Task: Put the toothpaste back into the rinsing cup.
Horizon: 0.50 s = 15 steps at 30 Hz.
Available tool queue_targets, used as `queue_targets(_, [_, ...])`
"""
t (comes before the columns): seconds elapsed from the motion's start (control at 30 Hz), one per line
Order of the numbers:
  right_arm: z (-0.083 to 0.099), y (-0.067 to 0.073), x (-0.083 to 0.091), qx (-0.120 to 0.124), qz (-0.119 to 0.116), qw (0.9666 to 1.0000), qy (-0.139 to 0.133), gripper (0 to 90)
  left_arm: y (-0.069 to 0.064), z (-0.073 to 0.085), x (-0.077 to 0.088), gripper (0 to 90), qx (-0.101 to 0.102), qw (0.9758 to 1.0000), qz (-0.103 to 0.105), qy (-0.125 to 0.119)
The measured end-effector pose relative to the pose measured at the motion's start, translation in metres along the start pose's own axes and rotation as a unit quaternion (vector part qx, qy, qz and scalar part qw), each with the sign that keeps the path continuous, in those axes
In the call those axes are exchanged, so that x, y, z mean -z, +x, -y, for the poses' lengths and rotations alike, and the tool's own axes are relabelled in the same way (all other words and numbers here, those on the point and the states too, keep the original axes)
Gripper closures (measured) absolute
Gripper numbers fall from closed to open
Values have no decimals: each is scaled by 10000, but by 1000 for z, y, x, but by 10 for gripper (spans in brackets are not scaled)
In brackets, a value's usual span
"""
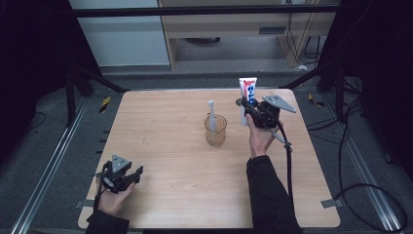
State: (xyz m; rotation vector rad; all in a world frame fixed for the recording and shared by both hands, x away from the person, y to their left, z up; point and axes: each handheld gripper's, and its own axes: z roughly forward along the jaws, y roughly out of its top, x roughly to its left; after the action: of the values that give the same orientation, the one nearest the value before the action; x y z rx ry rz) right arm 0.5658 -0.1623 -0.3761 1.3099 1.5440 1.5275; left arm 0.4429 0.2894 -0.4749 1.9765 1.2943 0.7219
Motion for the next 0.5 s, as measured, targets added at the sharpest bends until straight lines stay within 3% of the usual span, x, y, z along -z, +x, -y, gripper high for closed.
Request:
queue_targets(0.2, [-2,2,-10,-68,30,9997,-240,691,0,0,0,496,10,10000,-1,-4])
queue_targets(0.5, [0,9,-27,-42,-30,9996,-280,691,1,0,0,497,24,10000,-10,3])
